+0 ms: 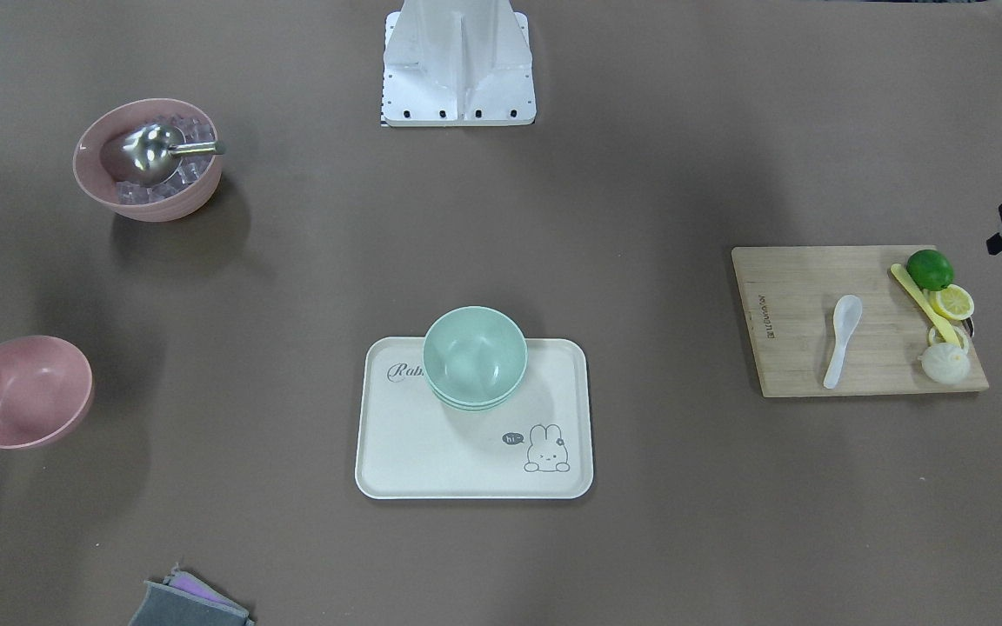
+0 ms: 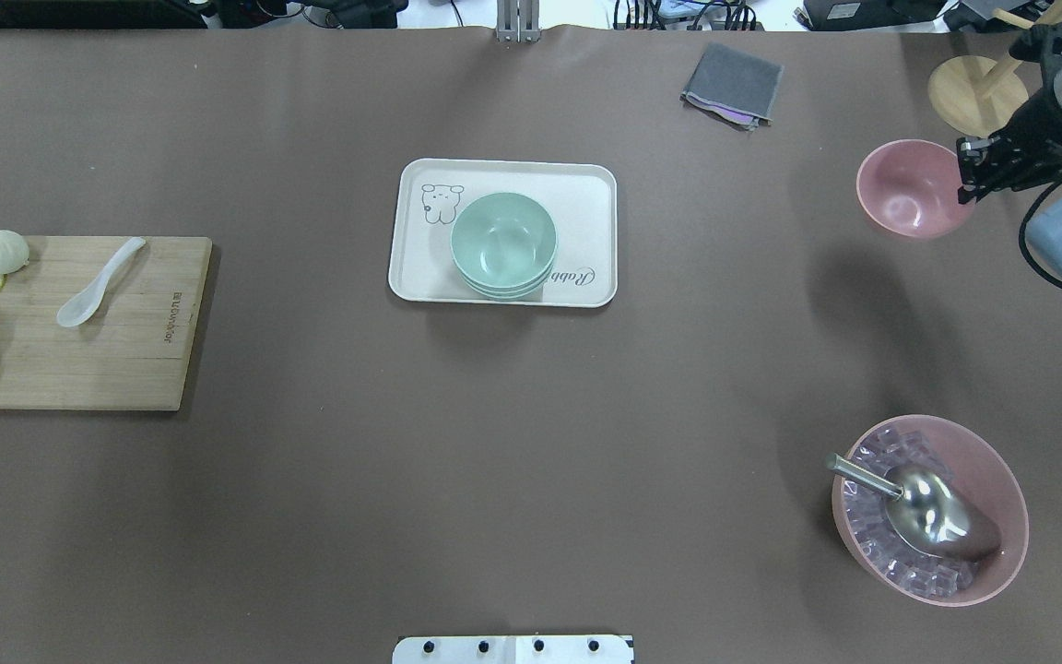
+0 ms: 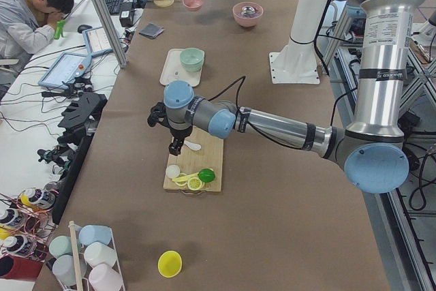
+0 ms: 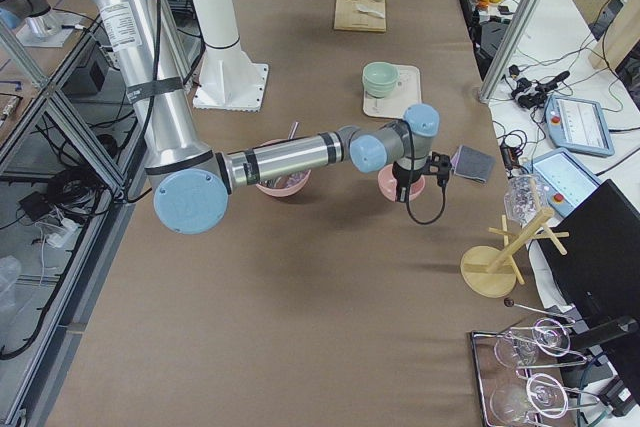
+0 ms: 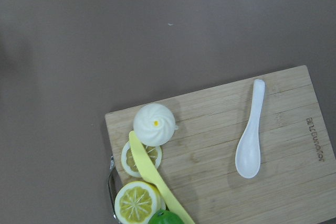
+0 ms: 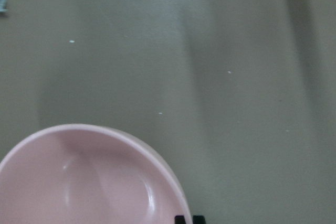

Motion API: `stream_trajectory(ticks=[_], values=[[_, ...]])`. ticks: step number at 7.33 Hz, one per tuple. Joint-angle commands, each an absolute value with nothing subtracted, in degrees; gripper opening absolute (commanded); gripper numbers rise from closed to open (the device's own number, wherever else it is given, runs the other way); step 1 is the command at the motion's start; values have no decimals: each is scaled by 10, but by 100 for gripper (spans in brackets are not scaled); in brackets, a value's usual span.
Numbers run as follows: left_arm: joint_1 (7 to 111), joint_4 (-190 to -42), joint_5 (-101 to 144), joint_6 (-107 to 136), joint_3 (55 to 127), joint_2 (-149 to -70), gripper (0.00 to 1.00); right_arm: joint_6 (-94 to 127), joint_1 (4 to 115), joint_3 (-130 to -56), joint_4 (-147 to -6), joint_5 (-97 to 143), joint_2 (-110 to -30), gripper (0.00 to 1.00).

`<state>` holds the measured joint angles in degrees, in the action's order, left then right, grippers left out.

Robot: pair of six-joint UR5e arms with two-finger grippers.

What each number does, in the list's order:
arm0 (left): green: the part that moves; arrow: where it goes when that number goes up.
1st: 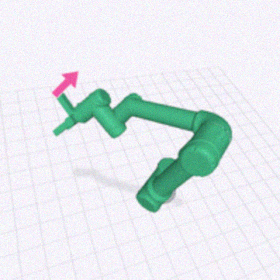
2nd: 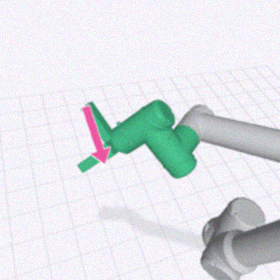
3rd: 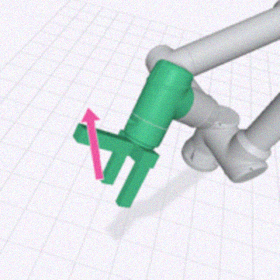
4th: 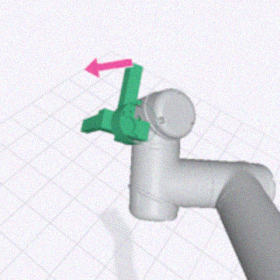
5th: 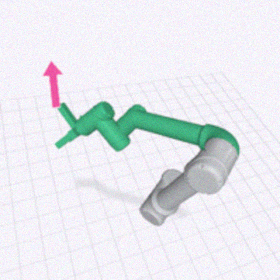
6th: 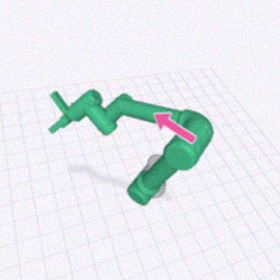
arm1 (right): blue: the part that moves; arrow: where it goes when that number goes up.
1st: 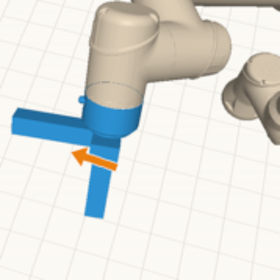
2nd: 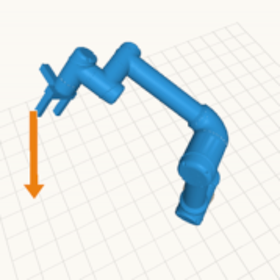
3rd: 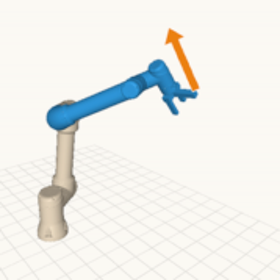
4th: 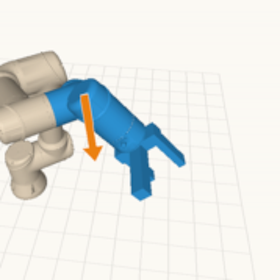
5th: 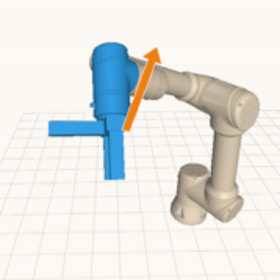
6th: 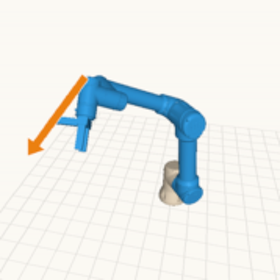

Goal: Stack pink bowl on green and place spoon
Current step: 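Carry the pink bowl with the right gripper over the green bowl on the tray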

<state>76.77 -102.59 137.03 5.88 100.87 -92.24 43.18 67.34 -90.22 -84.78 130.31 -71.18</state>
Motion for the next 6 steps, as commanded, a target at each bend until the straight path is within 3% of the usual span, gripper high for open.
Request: stream_trajectory(ticks=[1,3,6], values=[[693,-1083,1328,59,984,-945,80,604,626,-971,-895,1338,-638,0],[662,-1101,1293,56,943,-979,77,742,556,-1009,-895,1332,-595,0],[629,-1117,1271,61,888,-1016,76,845,451,-1002,-889,1262,-523,0]])
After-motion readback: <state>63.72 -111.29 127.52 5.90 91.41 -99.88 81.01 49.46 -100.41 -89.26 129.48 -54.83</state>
